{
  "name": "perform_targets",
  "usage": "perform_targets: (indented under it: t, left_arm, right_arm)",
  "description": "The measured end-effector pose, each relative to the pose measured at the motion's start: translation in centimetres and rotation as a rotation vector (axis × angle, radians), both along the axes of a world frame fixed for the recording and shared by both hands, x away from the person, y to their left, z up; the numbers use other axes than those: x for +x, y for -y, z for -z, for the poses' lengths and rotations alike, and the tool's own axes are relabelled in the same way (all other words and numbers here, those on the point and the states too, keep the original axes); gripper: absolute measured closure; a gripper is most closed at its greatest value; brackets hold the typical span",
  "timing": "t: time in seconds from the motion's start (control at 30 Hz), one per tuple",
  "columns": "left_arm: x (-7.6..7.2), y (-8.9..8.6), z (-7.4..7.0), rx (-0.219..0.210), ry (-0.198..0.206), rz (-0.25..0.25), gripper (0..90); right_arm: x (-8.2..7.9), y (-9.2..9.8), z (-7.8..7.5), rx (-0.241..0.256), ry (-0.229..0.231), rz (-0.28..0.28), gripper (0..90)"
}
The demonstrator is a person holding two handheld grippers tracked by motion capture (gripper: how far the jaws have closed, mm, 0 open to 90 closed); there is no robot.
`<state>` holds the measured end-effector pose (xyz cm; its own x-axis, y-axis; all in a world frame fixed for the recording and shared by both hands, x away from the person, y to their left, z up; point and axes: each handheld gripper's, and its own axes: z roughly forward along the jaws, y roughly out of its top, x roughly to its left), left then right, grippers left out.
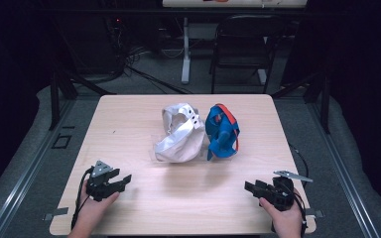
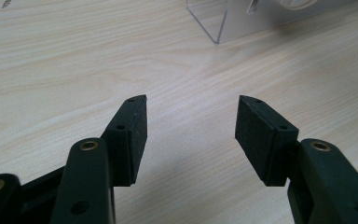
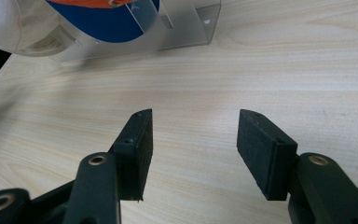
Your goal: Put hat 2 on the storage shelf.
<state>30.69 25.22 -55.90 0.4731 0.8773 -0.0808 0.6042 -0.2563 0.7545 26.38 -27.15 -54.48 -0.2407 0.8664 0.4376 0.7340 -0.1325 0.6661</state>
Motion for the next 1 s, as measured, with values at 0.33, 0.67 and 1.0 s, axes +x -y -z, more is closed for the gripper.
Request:
perform_targets:
  t: [0.33,0.67,1.0]
  left_arm:
    - [0.0,0.2,0.2,0.001,0.001,0.003,44.4]
    - [0.1,0.4,0.3,0.002,-0.013,0.014,44.4]
    - [-0.4,1.7,-0.1,-0.006,0.006,0.061,44.6]
  right_arm:
    - [-0.1,-0.3,0.9,0.033,0.048,0.027,44.9]
    - [0.3,-1.2,1.8,0.023,0.021,-0.012,44.4]
    - [0.3,-0.9,1.7,0.033,0.02,-0.005,44.1]
